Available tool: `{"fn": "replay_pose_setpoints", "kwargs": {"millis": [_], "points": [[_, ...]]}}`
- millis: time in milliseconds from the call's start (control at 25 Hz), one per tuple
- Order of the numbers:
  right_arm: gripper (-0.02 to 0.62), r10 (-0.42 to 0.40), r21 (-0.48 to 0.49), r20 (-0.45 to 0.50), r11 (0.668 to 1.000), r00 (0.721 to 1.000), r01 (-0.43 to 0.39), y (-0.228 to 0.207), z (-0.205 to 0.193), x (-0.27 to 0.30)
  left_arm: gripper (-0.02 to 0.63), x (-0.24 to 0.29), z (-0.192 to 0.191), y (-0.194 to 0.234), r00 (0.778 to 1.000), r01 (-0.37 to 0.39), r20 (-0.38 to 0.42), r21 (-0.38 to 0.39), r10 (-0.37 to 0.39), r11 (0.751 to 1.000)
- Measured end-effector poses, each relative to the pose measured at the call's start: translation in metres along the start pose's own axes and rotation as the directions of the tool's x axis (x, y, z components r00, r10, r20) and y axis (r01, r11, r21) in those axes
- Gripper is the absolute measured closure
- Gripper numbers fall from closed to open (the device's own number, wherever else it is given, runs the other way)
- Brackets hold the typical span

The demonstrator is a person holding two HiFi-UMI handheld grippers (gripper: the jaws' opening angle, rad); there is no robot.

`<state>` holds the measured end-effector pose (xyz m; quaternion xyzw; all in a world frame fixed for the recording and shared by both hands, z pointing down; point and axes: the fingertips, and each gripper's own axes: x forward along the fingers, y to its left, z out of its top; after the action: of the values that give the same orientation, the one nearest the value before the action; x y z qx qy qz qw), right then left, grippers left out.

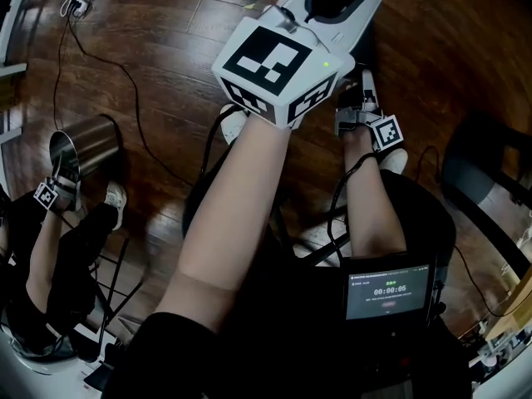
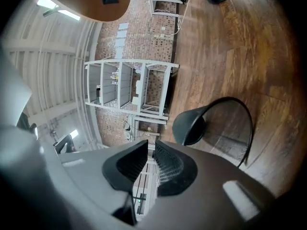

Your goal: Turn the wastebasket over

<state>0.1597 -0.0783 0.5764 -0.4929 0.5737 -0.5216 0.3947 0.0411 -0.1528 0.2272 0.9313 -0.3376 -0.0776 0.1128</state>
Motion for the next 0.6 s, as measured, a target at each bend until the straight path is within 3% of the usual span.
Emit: {"fn": "replay_pose_setpoints", "kwargs": {"millis": [200, 600], "points": [[0.522, -0.076, 0.003, 0.016, 0.997, 0.997, 0.076, -0.034, -0.004, -0.008, 0.603, -0.001, 0.01, 0.0, 0.999, 0.001, 0.037, -0.022, 0.0, 1.0], [0.419, -0.115, -0.006, -0.019, 0.993, 0.993, 0.115, -0.068, -0.012, 0.029, 0.603, -0.007, 0.015, 0.009, 0.999, -0.016, 0.037, -0.032, 0.018, 0.999]]}}
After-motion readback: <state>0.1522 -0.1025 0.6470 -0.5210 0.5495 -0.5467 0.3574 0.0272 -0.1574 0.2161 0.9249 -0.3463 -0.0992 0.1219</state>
